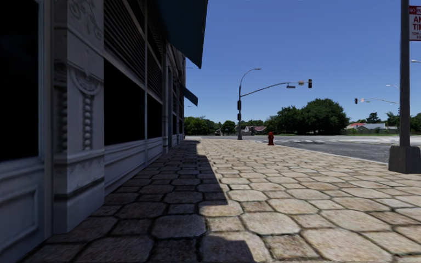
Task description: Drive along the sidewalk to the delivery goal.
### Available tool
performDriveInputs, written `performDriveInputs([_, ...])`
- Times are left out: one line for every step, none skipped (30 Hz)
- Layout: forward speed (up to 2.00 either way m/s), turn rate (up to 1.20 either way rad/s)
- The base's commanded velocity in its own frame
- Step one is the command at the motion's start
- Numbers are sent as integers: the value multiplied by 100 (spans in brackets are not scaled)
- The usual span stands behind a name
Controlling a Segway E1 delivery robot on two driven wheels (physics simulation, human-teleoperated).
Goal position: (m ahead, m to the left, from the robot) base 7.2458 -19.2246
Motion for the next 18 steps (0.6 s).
performDriveInputs([200,-19])
performDriveInputs([200,-70])
performDriveInputs([200,-103])
performDriveInputs([200,-105])
performDriveInputs([200,-101])
performDriveInputs([200,-101])
performDriveInputs([200,-21])
performDriveInputs([200,-5])
performDriveInputs([200,-1])
performDriveInputs([200,0])
performDriveInputs([200,0])
performDriveInputs([200,0])
performDriveInputs([200,0])
performDriveInputs([200,0])
performDriveInputs([200,0])
performDriveInputs([200,0])
performDriveInputs([200,0])
performDriveInputs([200,-2])
